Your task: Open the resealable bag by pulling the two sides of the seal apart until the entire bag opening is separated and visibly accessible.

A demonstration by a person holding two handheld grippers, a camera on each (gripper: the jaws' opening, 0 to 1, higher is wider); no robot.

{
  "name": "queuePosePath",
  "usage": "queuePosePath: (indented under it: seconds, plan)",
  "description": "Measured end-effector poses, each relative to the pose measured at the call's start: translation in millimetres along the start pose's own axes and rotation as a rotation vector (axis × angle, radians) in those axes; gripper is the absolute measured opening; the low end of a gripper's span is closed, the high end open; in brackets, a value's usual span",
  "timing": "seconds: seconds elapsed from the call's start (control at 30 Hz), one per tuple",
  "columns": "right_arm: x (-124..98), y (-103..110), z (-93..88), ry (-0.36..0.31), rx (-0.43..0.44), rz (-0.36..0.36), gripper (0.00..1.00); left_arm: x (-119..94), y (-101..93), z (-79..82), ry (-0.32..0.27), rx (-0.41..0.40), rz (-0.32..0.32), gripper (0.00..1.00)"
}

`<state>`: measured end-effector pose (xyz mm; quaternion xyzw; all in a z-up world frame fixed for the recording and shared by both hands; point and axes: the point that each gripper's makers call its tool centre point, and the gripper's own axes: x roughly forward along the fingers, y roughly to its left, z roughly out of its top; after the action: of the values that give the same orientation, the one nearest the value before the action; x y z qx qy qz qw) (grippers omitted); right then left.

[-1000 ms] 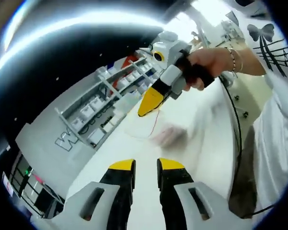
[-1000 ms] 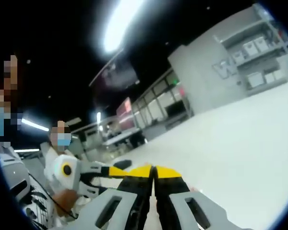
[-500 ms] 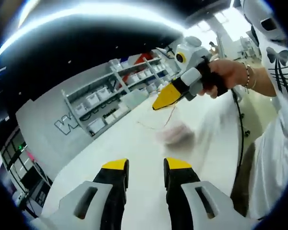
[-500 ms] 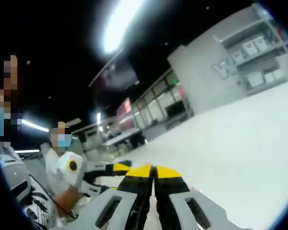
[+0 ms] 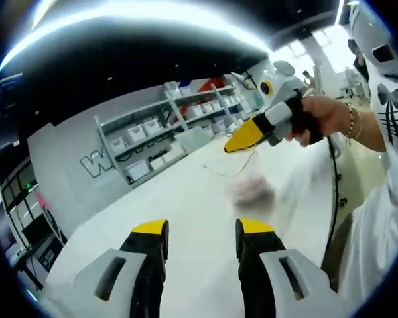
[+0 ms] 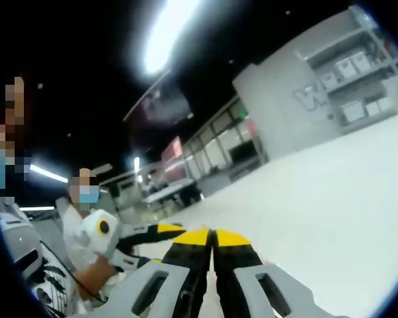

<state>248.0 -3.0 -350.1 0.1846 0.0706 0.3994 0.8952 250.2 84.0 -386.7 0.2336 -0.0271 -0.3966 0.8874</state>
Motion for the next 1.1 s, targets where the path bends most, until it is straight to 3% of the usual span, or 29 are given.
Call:
queuePosePath:
  seconds: [1.1]
  plan:
    - [-4.0, -7.7, 10.5, -0.044, 0.027, -0.003, 0.00, 3.8, 13.1, -15.0, 0.027, -0.116, 0.074, 0.83]
